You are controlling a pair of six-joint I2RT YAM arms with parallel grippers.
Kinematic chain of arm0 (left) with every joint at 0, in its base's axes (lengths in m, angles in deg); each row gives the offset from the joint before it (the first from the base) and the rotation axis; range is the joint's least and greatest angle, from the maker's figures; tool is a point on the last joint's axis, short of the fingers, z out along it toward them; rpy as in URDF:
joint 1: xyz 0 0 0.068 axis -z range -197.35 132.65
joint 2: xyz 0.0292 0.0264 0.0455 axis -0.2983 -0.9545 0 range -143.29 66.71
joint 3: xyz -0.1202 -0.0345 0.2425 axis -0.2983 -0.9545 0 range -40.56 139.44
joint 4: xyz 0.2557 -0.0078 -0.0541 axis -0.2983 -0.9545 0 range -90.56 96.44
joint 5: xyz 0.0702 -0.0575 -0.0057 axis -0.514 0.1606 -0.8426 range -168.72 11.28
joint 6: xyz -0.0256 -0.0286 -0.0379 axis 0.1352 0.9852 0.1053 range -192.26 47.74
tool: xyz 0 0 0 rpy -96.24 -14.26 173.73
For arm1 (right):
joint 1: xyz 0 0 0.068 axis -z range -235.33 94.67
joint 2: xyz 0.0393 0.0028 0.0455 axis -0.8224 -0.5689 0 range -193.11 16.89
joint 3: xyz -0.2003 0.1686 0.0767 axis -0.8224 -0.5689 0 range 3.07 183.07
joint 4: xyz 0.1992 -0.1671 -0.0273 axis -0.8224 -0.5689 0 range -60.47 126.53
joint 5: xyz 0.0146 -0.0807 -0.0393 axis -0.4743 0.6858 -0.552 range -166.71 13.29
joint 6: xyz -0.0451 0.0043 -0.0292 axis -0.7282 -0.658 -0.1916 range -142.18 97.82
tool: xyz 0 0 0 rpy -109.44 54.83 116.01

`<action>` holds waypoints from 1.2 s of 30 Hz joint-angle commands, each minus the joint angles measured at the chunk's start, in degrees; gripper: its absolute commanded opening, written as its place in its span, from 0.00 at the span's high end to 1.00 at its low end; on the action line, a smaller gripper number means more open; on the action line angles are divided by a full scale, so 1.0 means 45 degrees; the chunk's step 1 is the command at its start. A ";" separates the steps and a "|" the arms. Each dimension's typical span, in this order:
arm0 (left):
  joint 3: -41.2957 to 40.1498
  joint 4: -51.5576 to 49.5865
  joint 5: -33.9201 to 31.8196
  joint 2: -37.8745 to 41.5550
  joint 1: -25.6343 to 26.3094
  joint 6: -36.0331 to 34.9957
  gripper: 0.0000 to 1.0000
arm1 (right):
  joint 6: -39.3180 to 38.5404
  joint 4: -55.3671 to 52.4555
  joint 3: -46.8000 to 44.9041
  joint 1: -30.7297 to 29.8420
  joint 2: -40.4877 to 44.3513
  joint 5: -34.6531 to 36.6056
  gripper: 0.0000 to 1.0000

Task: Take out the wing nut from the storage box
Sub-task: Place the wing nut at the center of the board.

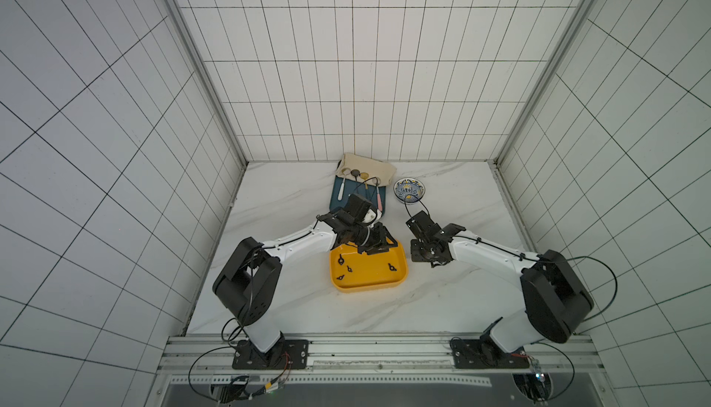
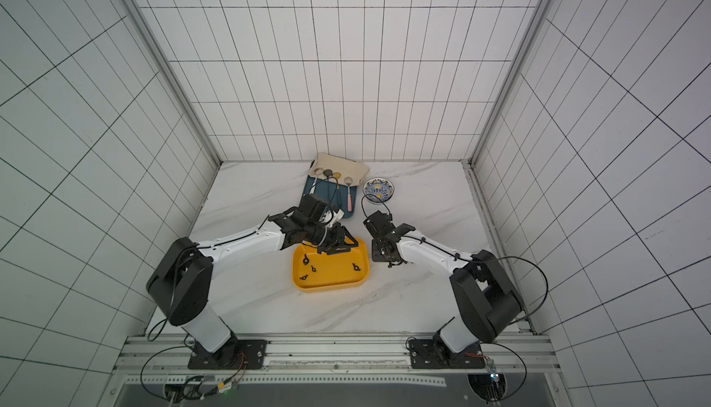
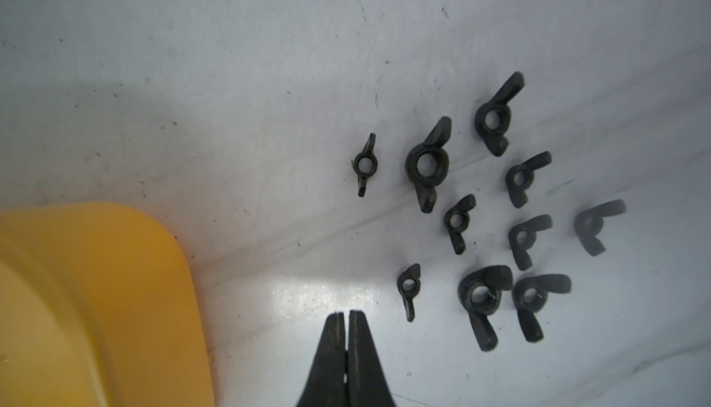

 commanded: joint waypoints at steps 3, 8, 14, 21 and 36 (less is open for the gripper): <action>0.0376 0.0869 0.0178 -0.0616 0.0398 0.0276 0.59 | 0.0208 0.0797 -0.0337 0.0253 -0.0582 -0.0220 1.00; 0.0144 0.1414 0.0175 -0.0650 0.0488 0.0511 0.59 | 0.0207 0.0834 -0.0296 0.0428 -0.1019 -0.0009 1.00; 0.0048 0.1403 0.0183 -0.0632 0.0483 0.0464 0.59 | 0.0131 0.1053 -0.0492 0.0681 -0.1379 -0.0008 1.00; 0.0012 0.1205 0.0156 -0.0518 0.0449 0.0261 0.60 | 0.0110 0.1147 -0.0493 0.0806 -0.1735 -0.0126 1.00; -0.0538 0.0671 0.0274 0.0697 -0.0784 -0.0217 0.59 | -0.0036 0.0112 0.0007 0.0789 0.0107 0.0072 0.81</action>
